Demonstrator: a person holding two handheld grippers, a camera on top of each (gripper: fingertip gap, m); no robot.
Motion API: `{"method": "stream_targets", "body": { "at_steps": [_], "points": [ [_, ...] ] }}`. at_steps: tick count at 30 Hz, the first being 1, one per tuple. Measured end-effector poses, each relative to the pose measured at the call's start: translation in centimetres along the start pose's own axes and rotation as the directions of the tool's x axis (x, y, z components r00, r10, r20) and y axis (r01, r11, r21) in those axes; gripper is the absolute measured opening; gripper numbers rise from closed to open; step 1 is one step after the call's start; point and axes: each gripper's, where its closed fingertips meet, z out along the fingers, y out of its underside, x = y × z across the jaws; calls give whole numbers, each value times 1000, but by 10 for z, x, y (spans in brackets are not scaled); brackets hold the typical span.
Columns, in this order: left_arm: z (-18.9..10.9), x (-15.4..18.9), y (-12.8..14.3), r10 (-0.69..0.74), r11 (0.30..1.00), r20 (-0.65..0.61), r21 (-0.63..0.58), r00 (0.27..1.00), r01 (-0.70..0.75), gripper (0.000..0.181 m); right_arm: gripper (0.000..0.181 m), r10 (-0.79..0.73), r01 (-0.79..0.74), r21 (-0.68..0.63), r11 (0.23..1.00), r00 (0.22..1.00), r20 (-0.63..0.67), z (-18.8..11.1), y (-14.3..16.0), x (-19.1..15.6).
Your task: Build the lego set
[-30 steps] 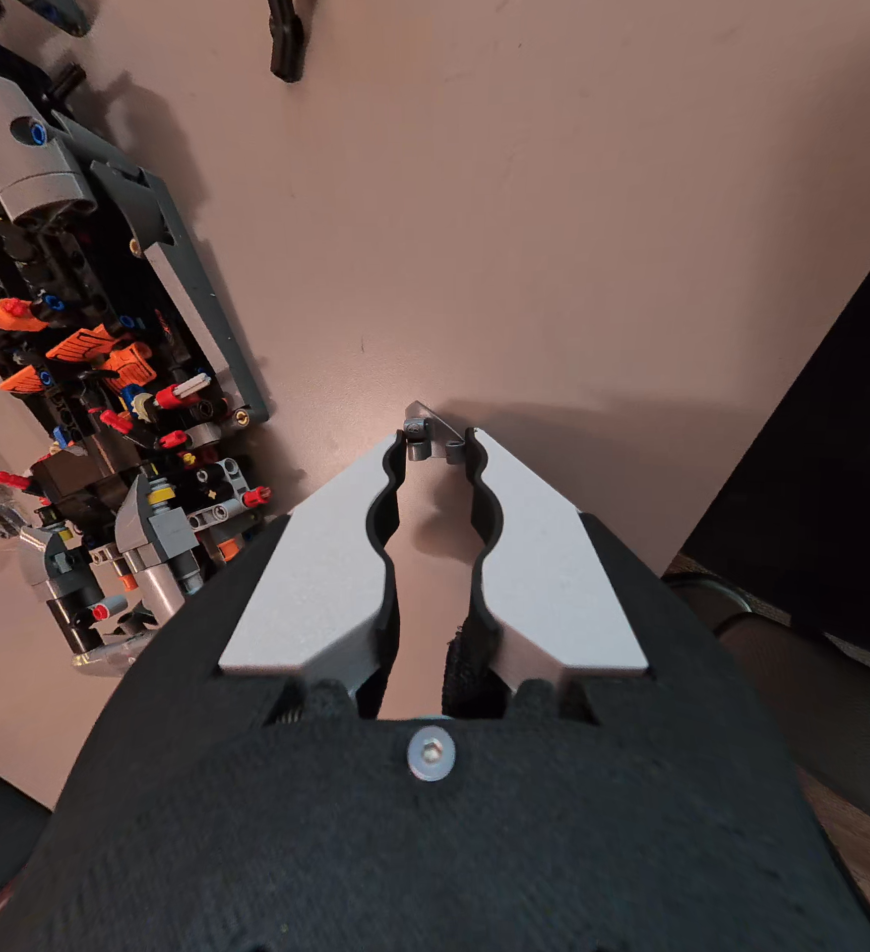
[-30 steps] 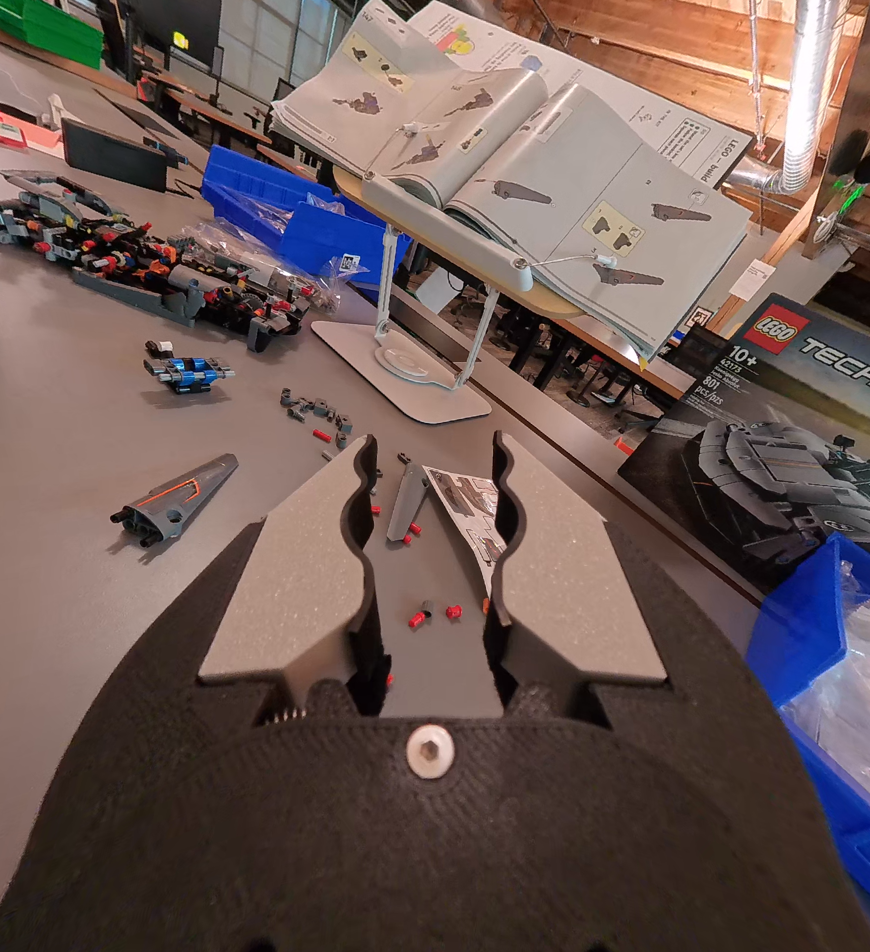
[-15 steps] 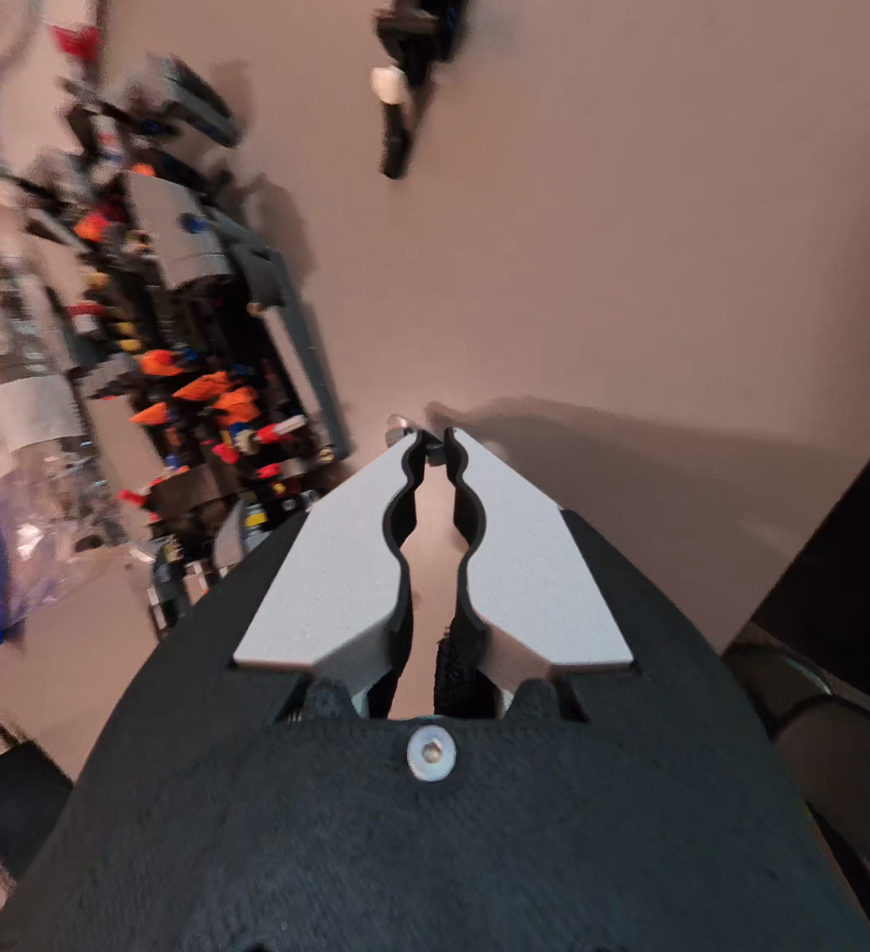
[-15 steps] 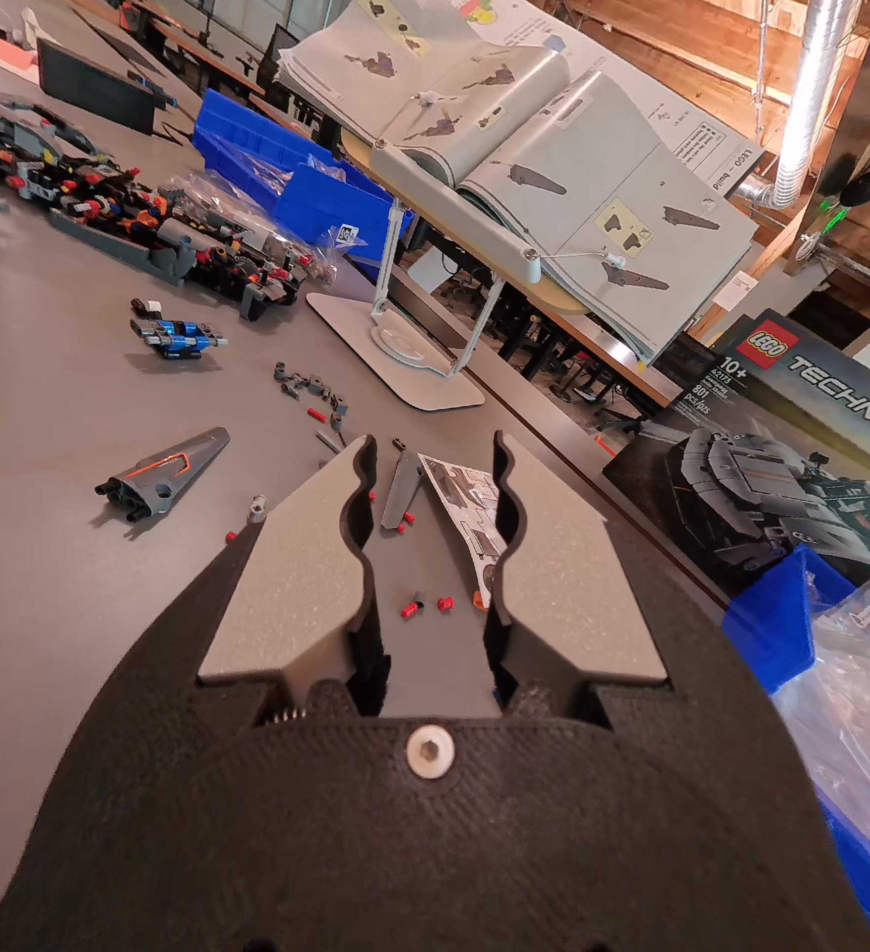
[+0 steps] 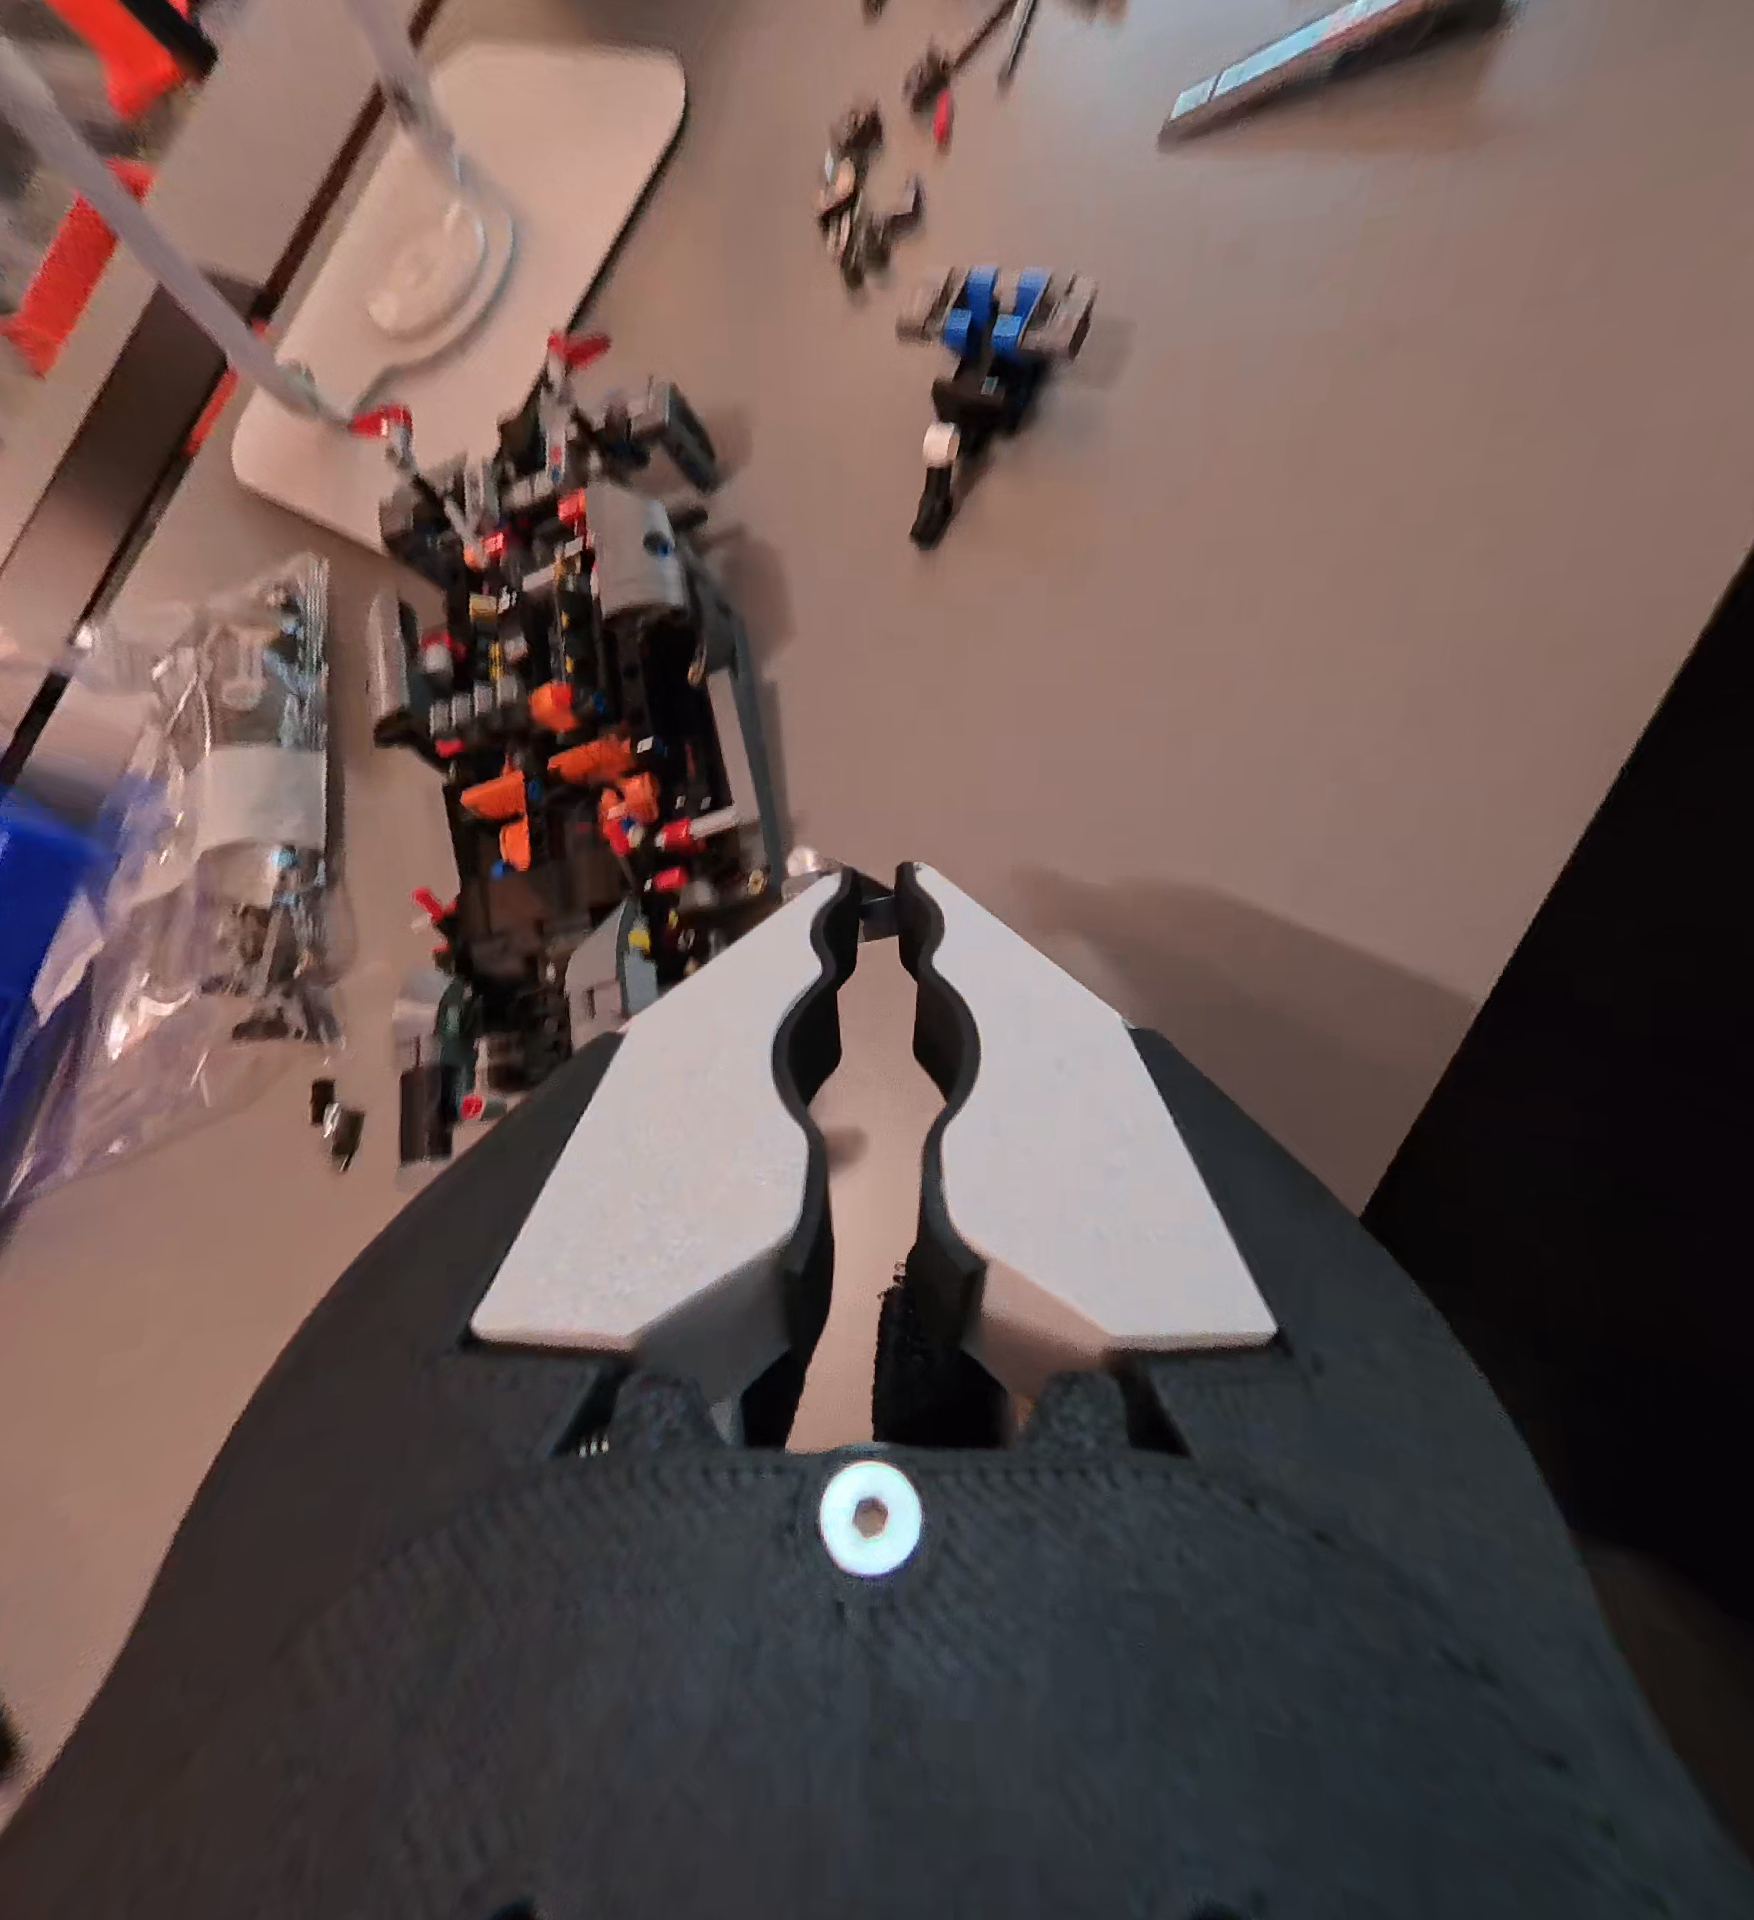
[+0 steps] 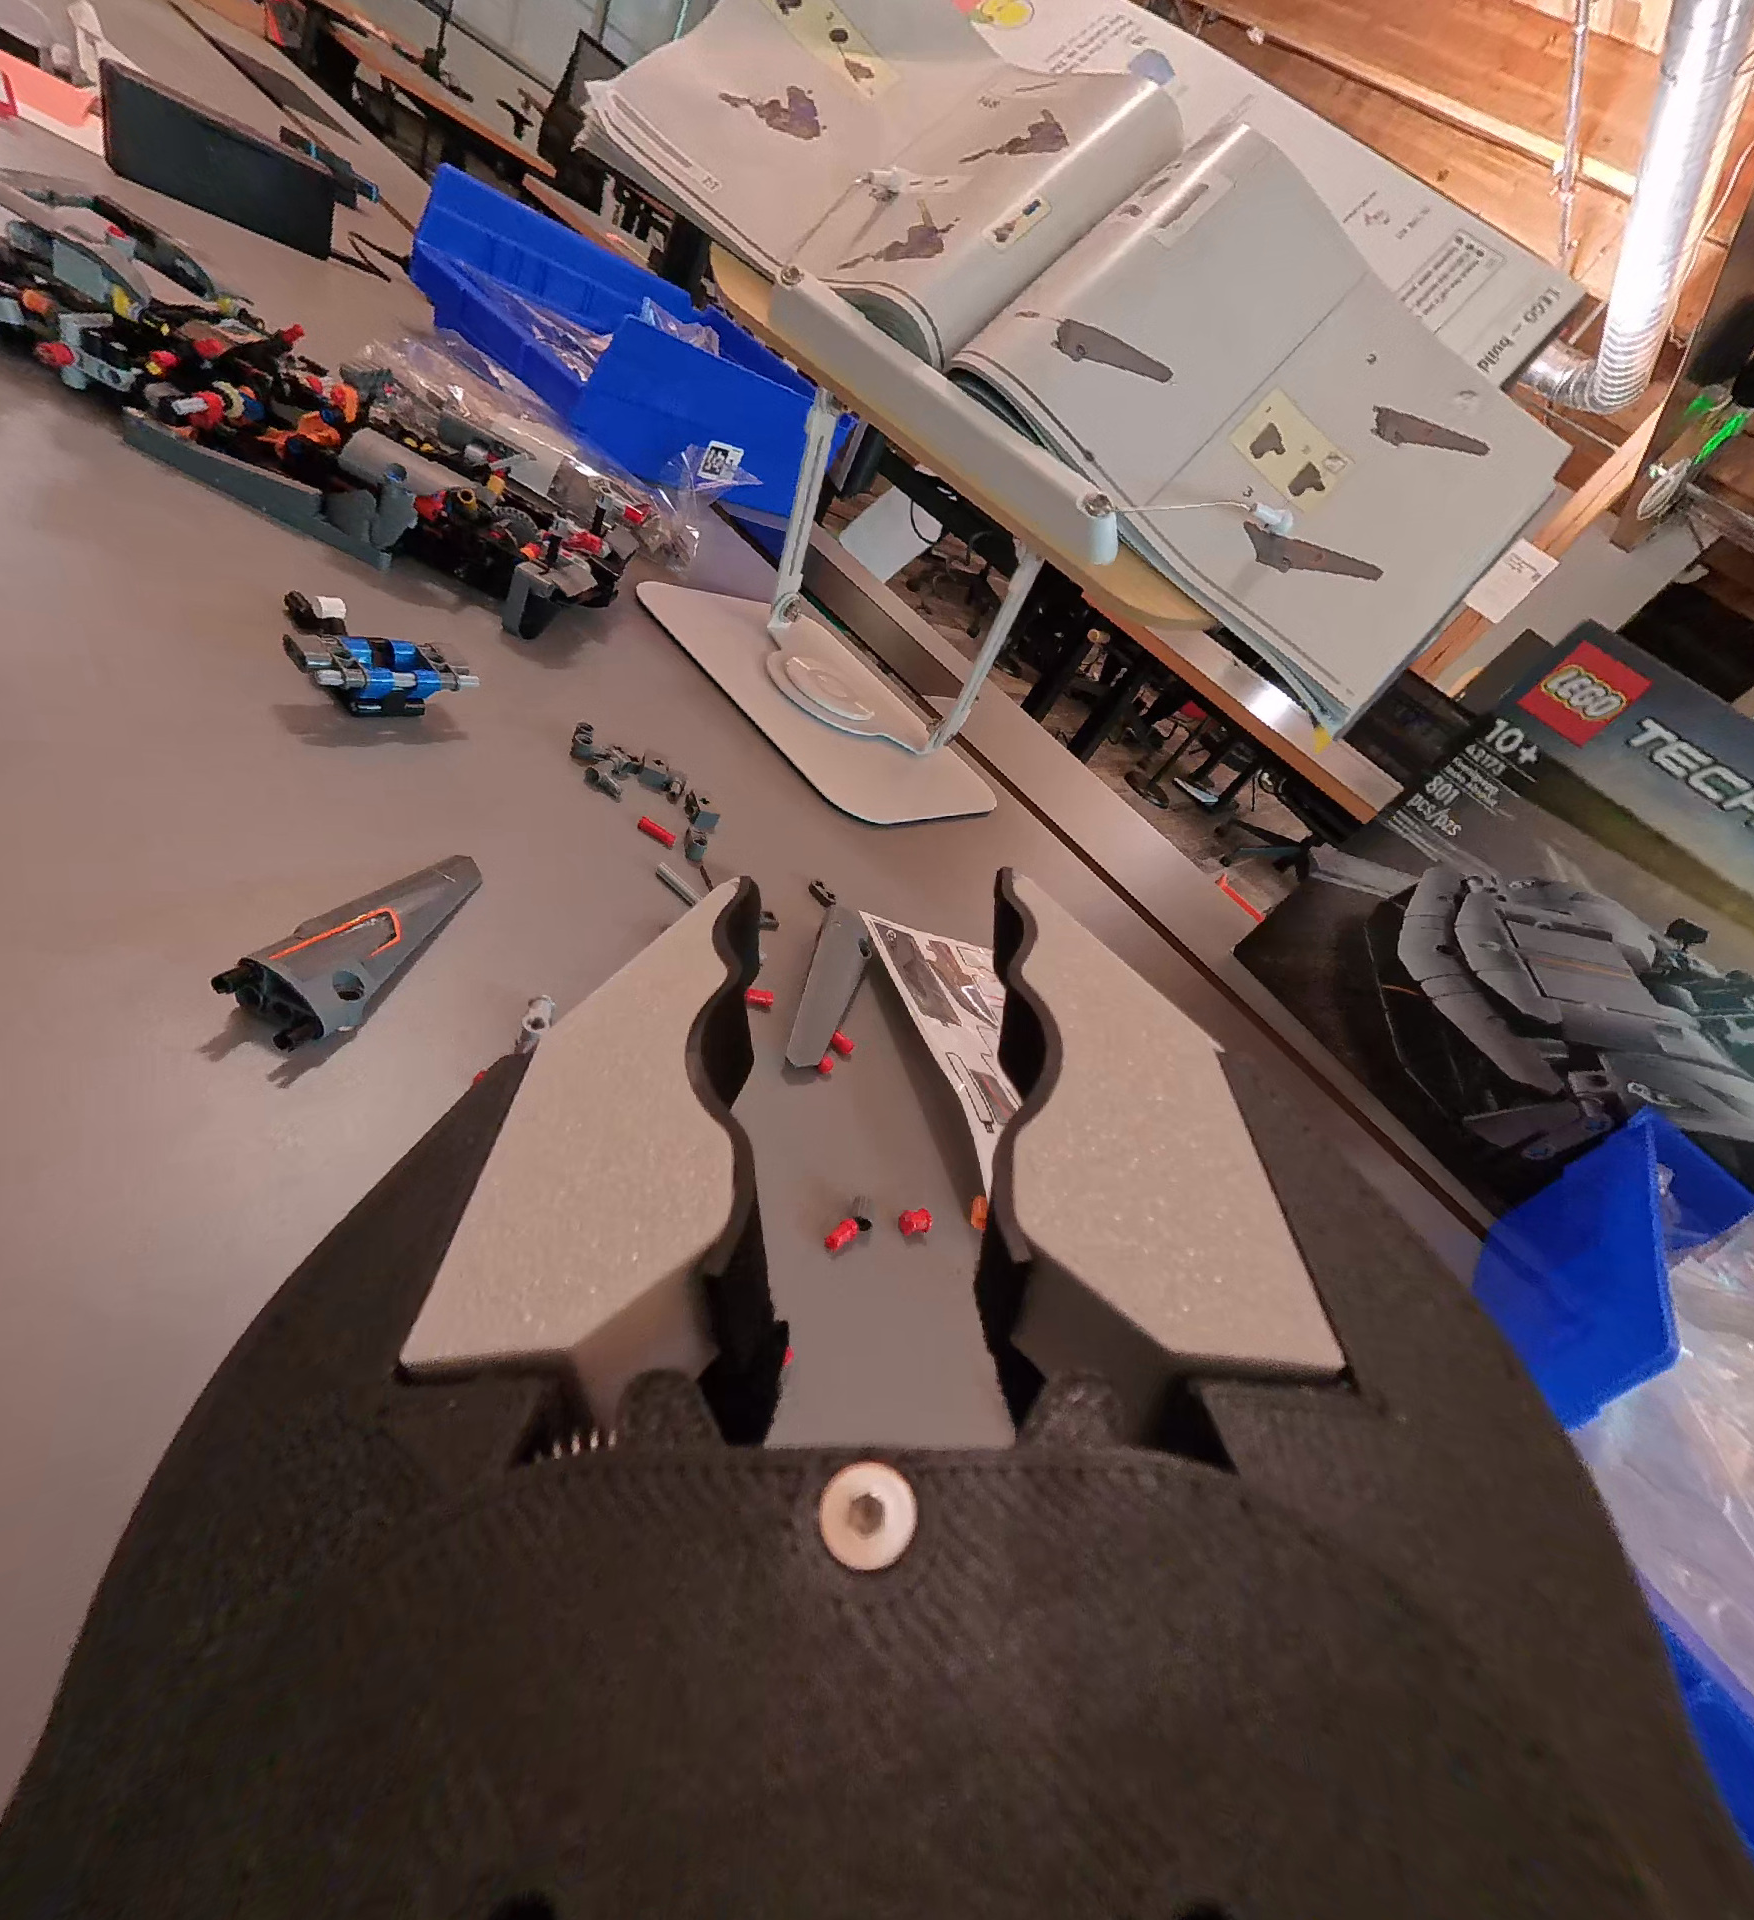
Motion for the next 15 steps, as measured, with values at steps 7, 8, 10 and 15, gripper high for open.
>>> {"method": "stream_targets", "body": {
  "at_steps": [7,8,10,15],
  "points": [
    [18,38,-76,84,973,-267,229,960,-21,4,42,-297,290,71,954,946,133,13,-47,-66],
    [23,45,-88,116,968,-302,250,946,-39,4,42,-353,344,78,936,923,153,18,-53,-76],
    [31,59,-115,185,951,-359,301,915,-74,4,44,-465,457,84,885,866,182,27,-61,-91],
    [58,81,-174,325,909,-455,391,829,-142,4,43,-571,563,108,819,785,239,49,-69,-86]
  ]
}}
